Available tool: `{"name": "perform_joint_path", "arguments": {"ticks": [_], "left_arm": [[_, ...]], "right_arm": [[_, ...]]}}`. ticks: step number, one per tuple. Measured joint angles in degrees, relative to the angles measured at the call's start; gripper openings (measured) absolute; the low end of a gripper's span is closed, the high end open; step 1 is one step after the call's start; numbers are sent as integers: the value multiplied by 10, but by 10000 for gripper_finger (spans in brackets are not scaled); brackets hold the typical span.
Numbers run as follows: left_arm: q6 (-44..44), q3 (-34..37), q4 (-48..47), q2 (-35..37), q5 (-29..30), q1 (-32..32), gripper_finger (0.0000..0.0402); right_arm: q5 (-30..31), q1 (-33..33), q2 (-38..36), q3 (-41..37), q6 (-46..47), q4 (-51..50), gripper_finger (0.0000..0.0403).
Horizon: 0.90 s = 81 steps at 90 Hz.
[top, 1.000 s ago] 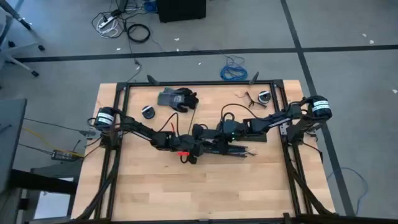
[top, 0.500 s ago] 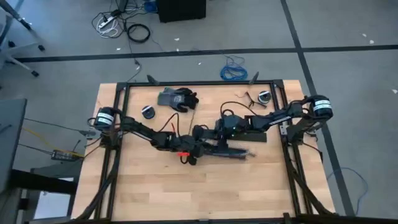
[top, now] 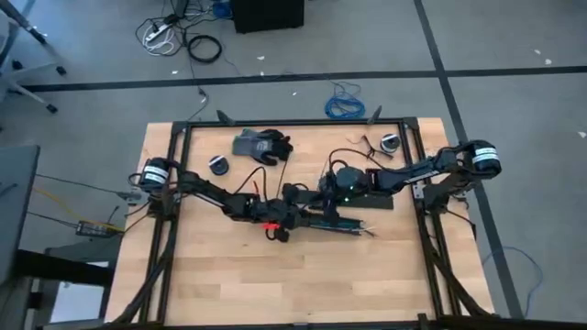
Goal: Ziptie cables
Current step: Put the cable wires in the black cable duct
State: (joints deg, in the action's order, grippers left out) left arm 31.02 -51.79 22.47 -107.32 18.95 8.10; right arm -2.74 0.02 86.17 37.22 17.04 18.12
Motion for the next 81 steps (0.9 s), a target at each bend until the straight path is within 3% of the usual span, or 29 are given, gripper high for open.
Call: {"name": "perform_joint_path", "arguments": {"ticks": [16,37,81], "left_arm": [[-1,0,5,0,0,-2,0],[-17,0,4,-1,0,-3,0],[-30,-6,7,-1,2,-5,0]], "right_arm": [[55,-34,27,-2,14,17,122],[83,-46,64,-1,11,31,116],[165,-67,66,0,-12,-24,116]]}}
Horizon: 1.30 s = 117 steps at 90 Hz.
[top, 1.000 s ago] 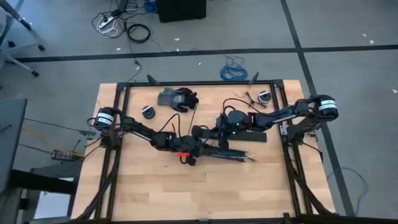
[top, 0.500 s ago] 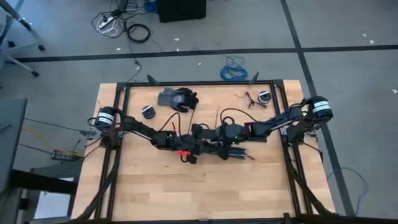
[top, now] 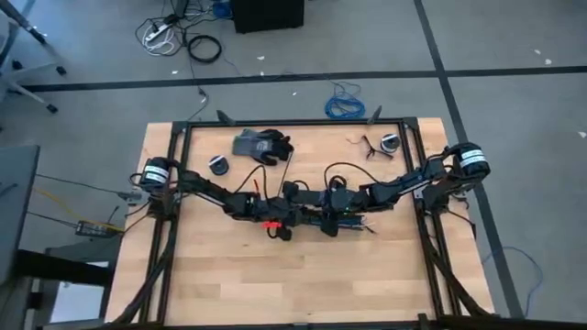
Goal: Ziptie cables
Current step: Put the cable wires in the black cable duct
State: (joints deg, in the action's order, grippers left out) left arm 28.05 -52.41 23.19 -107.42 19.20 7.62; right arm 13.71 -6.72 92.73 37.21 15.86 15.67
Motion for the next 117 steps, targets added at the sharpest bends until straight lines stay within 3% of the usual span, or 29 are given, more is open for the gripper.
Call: {"name": "perform_joint_path", "arguments": {"ticks": [27,94,117], "left_arm": [[-2,-2,-10,0,-2,-2,0],[-3,-3,-5,0,-1,-5,0],[-3,-3,-6,0,0,-5,0]], "right_arm": [[-31,5,-36,4,-26,8,116],[-84,7,-24,4,-14,-65,116],[-108,13,-27,4,-20,-46,116]]}}
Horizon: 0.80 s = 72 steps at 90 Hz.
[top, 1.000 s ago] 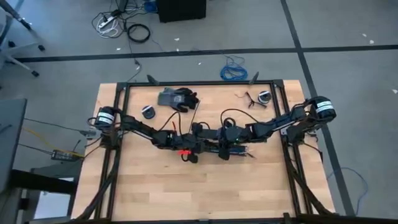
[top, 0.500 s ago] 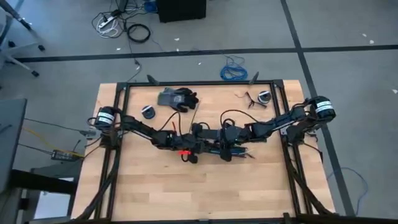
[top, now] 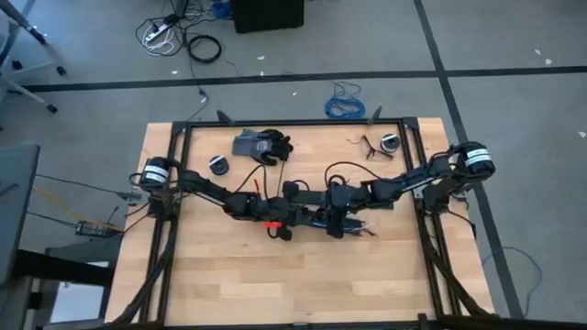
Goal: Ziptie cables
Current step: Put the cable wires in the black cable duct
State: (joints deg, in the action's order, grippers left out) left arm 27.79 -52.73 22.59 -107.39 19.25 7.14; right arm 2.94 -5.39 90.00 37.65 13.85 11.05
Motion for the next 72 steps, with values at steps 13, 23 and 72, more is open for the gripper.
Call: {"name": "perform_joint_path", "arguments": {"ticks": [13,23,72], "left_arm": [[0,0,0,0,0,0,0],[0,0,-3,0,1,0,0],[0,0,-3,0,1,0,0]], "right_arm": [[1,0,0,0,-7,11,116],[2,2,0,0,-22,44,117],[-19,6,-3,0,-210,-3,133]]}}
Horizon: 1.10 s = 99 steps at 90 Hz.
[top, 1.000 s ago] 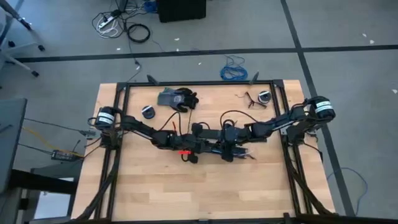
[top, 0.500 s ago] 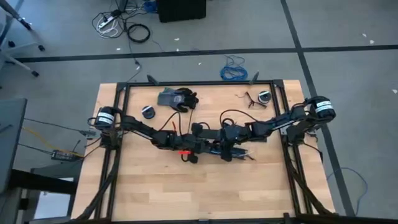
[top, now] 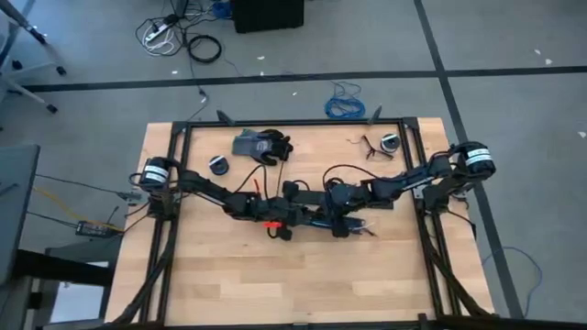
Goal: Ziptie cables
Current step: Put the cable wires in the black cable duct
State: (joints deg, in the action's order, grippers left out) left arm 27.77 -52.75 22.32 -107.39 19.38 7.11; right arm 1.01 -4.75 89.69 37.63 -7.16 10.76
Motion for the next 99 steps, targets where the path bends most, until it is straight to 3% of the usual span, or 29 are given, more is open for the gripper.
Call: {"name": "perform_joint_path", "arguments": {"ticks": [20,42,61,81,99], "left_arm": [[0,0,0,0,1,-1,0],[0,0,0,0,1,-4,0],[0,0,0,0,1,-4,0],[0,0,-5,0,0,-4,0],[-2,0,-5,0,0,-4,0]], "right_arm": [[7,0,0,23,-30,-23,156],[18,-1,-8,90,-30,-156,202],[35,-1,-8,103,-30,-162,229],[87,1,-8,106,42,-163,226],[91,1,-8,106,71,-186,202]]}}
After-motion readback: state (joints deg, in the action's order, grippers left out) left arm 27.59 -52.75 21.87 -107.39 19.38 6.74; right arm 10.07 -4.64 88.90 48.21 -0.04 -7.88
